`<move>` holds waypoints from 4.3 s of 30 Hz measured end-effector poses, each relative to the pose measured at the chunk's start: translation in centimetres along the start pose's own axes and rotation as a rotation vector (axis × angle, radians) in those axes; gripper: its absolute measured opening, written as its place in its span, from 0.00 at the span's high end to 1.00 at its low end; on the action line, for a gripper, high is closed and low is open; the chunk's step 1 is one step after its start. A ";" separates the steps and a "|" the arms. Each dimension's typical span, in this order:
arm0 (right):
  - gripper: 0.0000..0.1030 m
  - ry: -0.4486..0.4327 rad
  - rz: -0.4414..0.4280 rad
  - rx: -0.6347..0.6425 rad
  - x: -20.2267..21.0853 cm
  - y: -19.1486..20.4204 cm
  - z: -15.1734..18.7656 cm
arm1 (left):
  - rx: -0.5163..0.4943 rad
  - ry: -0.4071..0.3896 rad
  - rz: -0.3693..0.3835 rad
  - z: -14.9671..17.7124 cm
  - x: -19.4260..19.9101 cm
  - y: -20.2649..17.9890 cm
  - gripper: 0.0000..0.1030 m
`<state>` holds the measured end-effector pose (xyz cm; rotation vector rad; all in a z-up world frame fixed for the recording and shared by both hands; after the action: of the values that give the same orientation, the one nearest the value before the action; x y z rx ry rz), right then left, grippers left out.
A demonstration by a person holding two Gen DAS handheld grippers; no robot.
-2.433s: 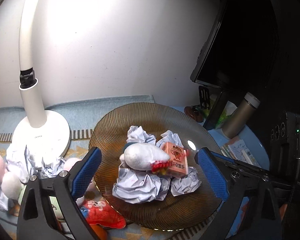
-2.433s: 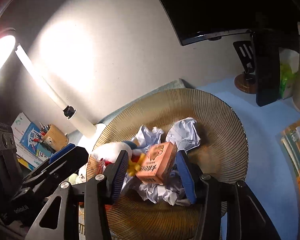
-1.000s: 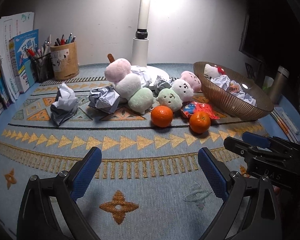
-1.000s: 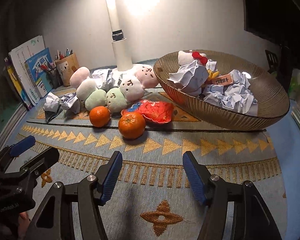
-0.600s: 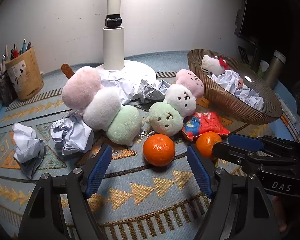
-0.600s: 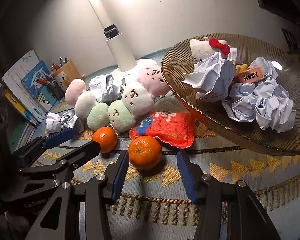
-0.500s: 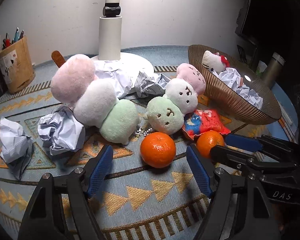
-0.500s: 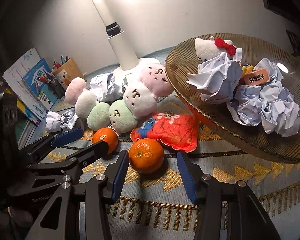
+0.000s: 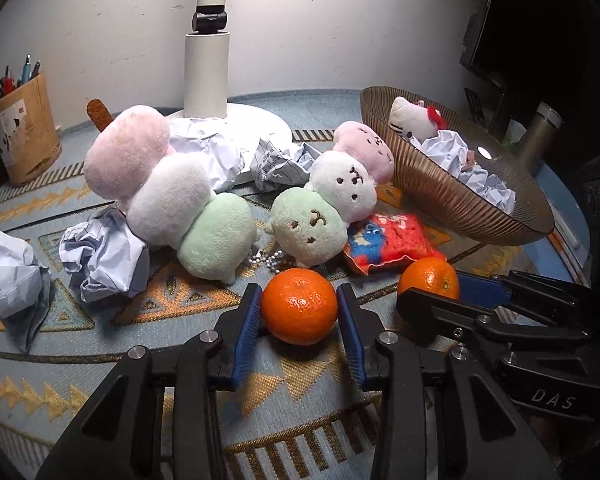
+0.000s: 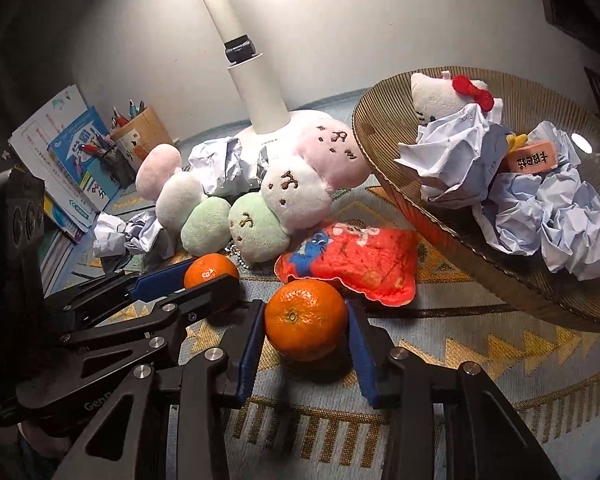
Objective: Organize objects
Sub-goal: 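Grasp a mandarin orange with the left tool while the right tool grasps the other, then carry both oranges over the amber bowl and open both tools, then move both tools back toward the crumpled paper balls on the rug, then grasp a grey paper ball with the left tool while the right tool grasps another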
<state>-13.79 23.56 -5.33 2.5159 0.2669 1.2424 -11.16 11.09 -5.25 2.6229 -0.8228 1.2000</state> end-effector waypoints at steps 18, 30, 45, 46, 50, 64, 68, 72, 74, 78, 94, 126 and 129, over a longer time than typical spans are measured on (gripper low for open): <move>0.62 -0.021 0.027 0.084 8.1 -5.2 6.5 | 0.074 -0.089 0.005 4.1 4.7 -7.5 0.66; 0.59 0.057 0.018 0.069 7.5 -6.7 7.8 | 0.082 -0.080 -0.039 4.7 4.5 -7.1 0.66; 0.62 -0.114 0.041 0.138 12.9 -5.6 3.5 | -0.045 -0.158 -0.007 -1.7 6.5 -10.7 0.66; 0.62 -0.163 0.042 0.120 14.3 -5.9 1.8 | -0.058 -0.184 0.009 -3.4 6.9 -11.3 0.66; 0.62 -0.318 0.094 -0.033 18.0 -9.9 -4.8 | -0.105 -0.238 0.039 -9.1 5.8 -13.4 0.66; 0.61 -0.235 0.210 -0.251 14.0 -18.2 -8.1 | -0.026 -0.155 0.164 -10.6 -0.9 -15.0 0.14; 0.61 -0.255 0.186 -0.232 15.7 -17.1 -7.7 | 0.027 -0.212 0.148 -9.8 2.6 -12.7 0.14; 0.60 -0.266 0.151 -0.161 16.9 -13.2 -6.8 | 0.088 -0.269 0.072 -8.0 7.0 -9.4 0.14; 0.61 -0.270 0.108 -0.117 17.3 -10.2 -6.4 | 0.115 -0.299 0.039 -6.8 9.6 -7.6 0.14; 0.50 -0.266 0.000 -0.036 17.5 -3.6 -5.1 | 0.123 -0.346 -0.054 -3.1 14.4 -3.7 0.01; 0.30 -0.104 0.018 0.132 3.4 3.0 4.5 | 0.273 -0.224 -0.365 8.0 12.8 8.4 0.02; 0.30 0.129 -0.203 -0.025 -10.4 14.8 -2.5 | 0.295 -0.032 -0.059 3.0 4.4 20.1 0.13; 0.30 0.137 -0.253 -0.089 -11.4 14.7 -3.0 | 0.301 -0.043 -0.073 2.9 4.5 20.3 0.26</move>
<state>-22.67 6.96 -6.67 2.2436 0.5317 1.2929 -17.68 -8.91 -5.79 2.8949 -0.5868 1.3450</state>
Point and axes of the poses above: each gripper's, at about its wrist camera, not at the fingertips, and x roughly against the way its jaws point, y to its left, z to its underside, the point moved 9 cm from there along -x, roughly the way its jaws point, and after that the axes turned 8 degrees about -x, right-handed, at the moved point
